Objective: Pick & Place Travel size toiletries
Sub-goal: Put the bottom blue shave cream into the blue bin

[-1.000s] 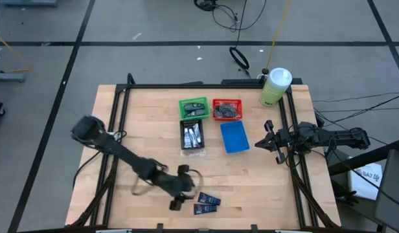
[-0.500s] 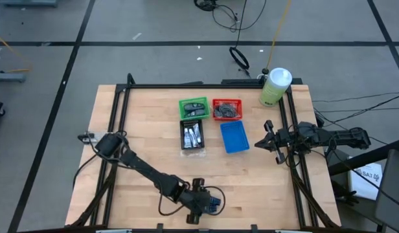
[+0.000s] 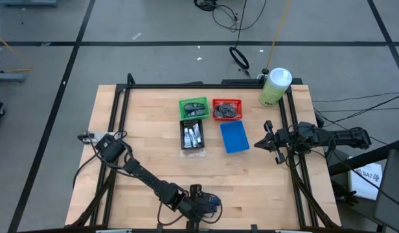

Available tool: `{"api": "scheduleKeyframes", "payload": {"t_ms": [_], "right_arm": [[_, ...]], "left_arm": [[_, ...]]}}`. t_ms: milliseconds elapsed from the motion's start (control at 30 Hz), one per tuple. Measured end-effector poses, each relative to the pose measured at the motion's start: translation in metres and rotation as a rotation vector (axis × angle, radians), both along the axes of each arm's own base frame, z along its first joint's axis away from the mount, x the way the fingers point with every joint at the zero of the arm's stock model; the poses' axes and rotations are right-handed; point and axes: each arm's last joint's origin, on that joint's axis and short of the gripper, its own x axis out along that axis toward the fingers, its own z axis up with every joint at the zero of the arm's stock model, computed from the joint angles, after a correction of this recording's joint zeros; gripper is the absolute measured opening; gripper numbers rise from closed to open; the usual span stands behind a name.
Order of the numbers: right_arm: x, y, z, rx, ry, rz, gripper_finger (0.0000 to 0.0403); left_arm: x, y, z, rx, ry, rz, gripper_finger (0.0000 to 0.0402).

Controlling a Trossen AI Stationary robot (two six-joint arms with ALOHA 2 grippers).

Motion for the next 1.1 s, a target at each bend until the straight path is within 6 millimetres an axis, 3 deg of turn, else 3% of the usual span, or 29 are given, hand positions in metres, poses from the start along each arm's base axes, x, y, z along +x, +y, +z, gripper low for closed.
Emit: {"api": "scheduleKeyframes", "payload": {"t_ms": [367,667,800,1100], "right_arm": [[0.001,0.0,-0.001,0.0,0.008,0.0,0.0004],[0.001,0.0,-0.001,0.0,0.008,0.0,0.0004],[0.001,0.0,-0.001,0.0,0.008,0.0,0.0004],[0.001,0.0,0.0,0.005,0.004,0.0,0.0004]], "left_arm": [[0.001,0.038,-0.014,0.223,0.1,0.287,0.0246],[0.005,0.048,-0.017,0.293,0.124,0.174,0.0242],[0.007,0.048,-0.017,0.318,0.12,0.116,0.0204],[0.01,0.06,0.001,0.278,0.122,0.053,0.0059]]}}
